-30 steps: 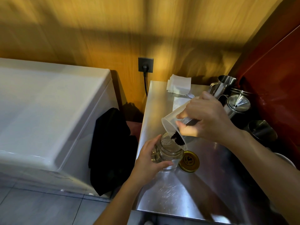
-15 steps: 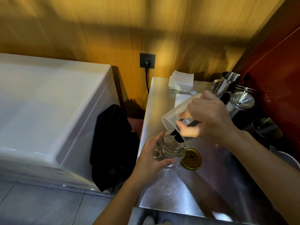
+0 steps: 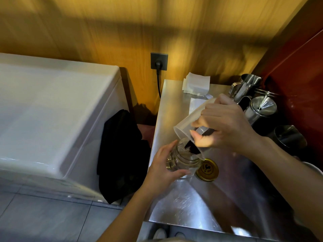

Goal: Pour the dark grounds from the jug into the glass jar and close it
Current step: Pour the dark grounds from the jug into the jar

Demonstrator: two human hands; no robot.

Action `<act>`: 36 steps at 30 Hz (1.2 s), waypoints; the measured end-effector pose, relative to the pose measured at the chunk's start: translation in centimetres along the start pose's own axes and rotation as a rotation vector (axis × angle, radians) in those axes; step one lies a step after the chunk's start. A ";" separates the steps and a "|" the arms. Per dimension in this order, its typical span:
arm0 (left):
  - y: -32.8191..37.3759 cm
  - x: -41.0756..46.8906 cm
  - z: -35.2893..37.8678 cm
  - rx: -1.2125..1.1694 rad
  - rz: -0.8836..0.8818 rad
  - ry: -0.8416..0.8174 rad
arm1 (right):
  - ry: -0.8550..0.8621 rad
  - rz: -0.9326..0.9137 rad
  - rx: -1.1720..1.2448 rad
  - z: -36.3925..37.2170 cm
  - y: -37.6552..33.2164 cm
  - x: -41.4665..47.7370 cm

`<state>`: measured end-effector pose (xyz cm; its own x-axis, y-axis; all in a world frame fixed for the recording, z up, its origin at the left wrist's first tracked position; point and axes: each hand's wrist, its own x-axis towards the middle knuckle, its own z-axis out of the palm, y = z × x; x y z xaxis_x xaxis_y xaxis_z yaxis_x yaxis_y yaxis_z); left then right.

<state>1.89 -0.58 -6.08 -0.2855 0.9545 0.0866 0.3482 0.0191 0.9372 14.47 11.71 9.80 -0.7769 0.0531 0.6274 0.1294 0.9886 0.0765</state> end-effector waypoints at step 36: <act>0.2 -0.1 -0.1 0.030 -0.021 -0.010 | 0.049 0.012 -0.009 0.2 -0.2 -0.7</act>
<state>1.95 -0.68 -5.85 -0.2841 0.9567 0.0633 0.3691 0.0482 0.9281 14.87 11.51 9.19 -0.7445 0.0574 0.6651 0.1440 0.9866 0.0760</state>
